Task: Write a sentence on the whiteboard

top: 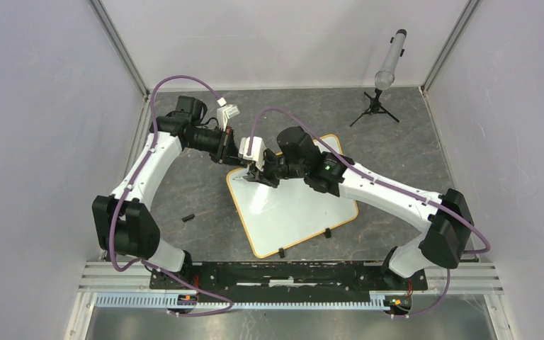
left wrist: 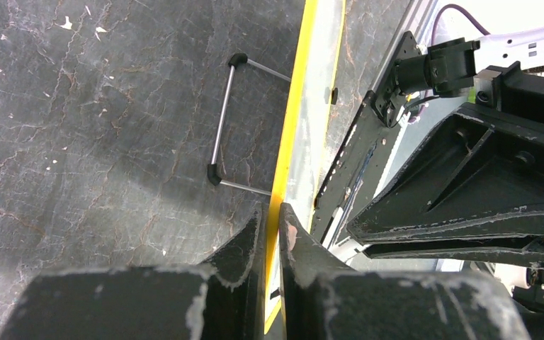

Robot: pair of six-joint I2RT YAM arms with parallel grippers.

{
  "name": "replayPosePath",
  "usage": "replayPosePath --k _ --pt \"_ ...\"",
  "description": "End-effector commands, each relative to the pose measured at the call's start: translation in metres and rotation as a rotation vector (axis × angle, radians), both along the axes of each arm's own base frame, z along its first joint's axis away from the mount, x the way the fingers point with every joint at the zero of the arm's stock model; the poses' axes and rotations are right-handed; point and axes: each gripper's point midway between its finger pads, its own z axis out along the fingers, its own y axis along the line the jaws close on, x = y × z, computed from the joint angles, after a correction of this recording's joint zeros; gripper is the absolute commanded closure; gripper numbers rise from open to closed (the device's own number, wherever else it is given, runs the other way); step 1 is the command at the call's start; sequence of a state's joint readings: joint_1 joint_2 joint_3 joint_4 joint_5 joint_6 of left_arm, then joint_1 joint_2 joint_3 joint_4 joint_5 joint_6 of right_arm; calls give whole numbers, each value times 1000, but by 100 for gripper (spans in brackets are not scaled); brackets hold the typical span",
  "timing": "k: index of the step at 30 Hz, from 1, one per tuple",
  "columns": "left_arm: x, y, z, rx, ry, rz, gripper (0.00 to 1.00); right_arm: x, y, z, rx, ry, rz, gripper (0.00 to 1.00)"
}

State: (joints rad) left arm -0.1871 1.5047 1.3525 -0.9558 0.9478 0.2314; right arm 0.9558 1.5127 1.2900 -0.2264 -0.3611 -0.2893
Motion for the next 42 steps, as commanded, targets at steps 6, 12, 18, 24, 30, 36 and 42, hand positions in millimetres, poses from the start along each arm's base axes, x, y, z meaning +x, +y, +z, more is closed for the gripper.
replayPosePath --k 6,12,18,24,30,36,42 --pt "-6 -3 7 -29 -15 -34 98 8 -8 5 -16 -71 -39 100" --pt "-6 -3 6 -28 -9 -34 98 1 -20 -4 -41 -62 -39 100" --pt "-6 -3 6 -27 -13 -34 98 -4 -27 -11 -59 -53 -33 100" --pt "-5 -4 6 -32 -6 -35 98 -8 -20 14 -7 -64 0 100" --pt "-6 -5 8 -43 -8 -43 98 0 -17 40 46 -80 -20 100" --pt "-7 -5 8 -43 -9 -43 98 12 -18 40 48 -84 -50 100" --pt "-8 -5 9 -42 -11 -40 97 21 -17 35 34 -84 -78 100"
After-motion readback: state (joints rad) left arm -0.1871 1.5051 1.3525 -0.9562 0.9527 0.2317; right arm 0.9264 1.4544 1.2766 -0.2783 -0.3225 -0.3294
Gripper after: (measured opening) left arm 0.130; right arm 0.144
